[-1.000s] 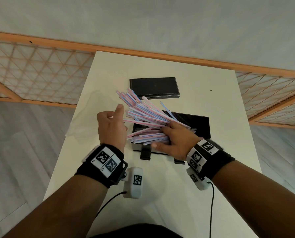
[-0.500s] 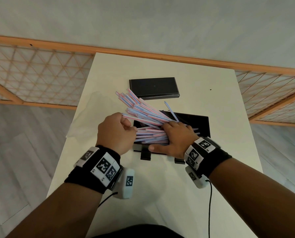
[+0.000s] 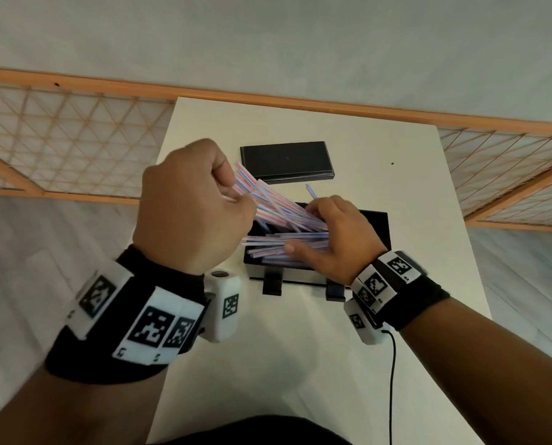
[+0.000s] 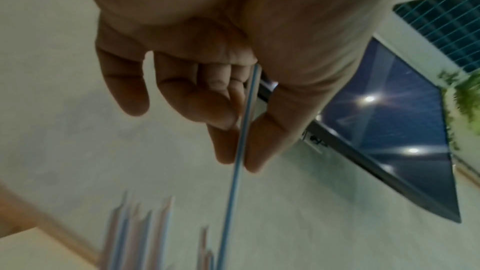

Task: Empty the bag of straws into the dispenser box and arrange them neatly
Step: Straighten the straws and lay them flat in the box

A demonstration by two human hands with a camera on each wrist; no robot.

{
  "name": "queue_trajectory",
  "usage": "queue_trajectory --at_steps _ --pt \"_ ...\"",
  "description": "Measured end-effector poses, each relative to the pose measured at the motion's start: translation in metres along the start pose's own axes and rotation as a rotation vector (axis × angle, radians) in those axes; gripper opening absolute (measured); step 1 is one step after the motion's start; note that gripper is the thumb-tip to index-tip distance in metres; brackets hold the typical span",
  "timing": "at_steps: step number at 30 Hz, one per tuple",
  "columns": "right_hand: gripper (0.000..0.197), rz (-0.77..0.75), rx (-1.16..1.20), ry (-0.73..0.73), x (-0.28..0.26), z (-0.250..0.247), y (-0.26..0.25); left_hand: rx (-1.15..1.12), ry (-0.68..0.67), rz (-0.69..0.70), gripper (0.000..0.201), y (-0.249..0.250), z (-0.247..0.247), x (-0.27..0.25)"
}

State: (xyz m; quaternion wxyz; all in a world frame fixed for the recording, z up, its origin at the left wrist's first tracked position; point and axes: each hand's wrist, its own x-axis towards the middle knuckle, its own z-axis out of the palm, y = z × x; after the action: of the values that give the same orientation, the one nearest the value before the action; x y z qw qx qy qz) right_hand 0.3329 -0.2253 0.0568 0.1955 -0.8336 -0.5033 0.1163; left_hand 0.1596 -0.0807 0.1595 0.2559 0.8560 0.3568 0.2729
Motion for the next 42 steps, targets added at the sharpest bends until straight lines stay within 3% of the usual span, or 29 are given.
queue_trajectory --at_steps 4,6,10,13,18,22,28,32,36,38,40,42 --pt "0.042 -0.177 0.113 0.083 0.008 -0.012 -0.017 -0.105 0.007 0.107 0.019 0.019 -0.011 0.005" --pt "0.028 -0.169 0.146 0.070 0.011 -0.017 -0.021 -0.144 -0.023 0.103 0.020 0.021 -0.003 0.007" --pt "0.031 -0.089 0.062 -0.012 0.009 -0.015 -0.003 -0.170 -0.067 0.039 0.021 0.001 0.025 0.006" --pt "0.027 -0.052 0.206 0.041 0.004 -0.014 0.001 -0.248 -0.054 -0.010 0.021 -0.018 0.033 0.003" --pt "0.007 -0.032 0.363 0.112 0.013 -0.020 -0.020 -0.486 0.144 0.046 0.017 -0.008 0.017 0.011" --pt "0.036 0.020 0.365 0.092 0.019 -0.023 -0.013 -0.552 0.209 0.089 0.020 -0.004 -0.007 0.025" --pt "0.069 0.160 0.527 0.038 0.011 -0.030 0.015 -0.568 0.084 0.116 0.020 -0.002 -0.005 0.019" --pt "0.052 0.126 0.377 0.049 -0.003 -0.051 0.025 -0.418 -0.121 0.099 0.020 -0.006 0.025 0.010" --pt "0.029 0.080 0.188 -0.064 -0.007 -0.034 0.025 -0.139 -0.366 0.077 0.021 -0.016 0.058 -0.006" --pt "0.032 0.071 0.049 -0.159 -0.012 -0.014 0.025 -0.059 -0.242 0.064 0.030 -0.028 0.061 -0.009" --pt "0.047 0.070 -0.031 -0.211 -0.020 0.003 0.023 -0.015 -0.081 0.005 0.035 -0.041 0.057 -0.004" --pt "0.057 0.069 -0.066 -0.199 -0.026 0.012 0.019 0.059 -0.096 -0.096 0.033 -0.050 0.053 0.002"
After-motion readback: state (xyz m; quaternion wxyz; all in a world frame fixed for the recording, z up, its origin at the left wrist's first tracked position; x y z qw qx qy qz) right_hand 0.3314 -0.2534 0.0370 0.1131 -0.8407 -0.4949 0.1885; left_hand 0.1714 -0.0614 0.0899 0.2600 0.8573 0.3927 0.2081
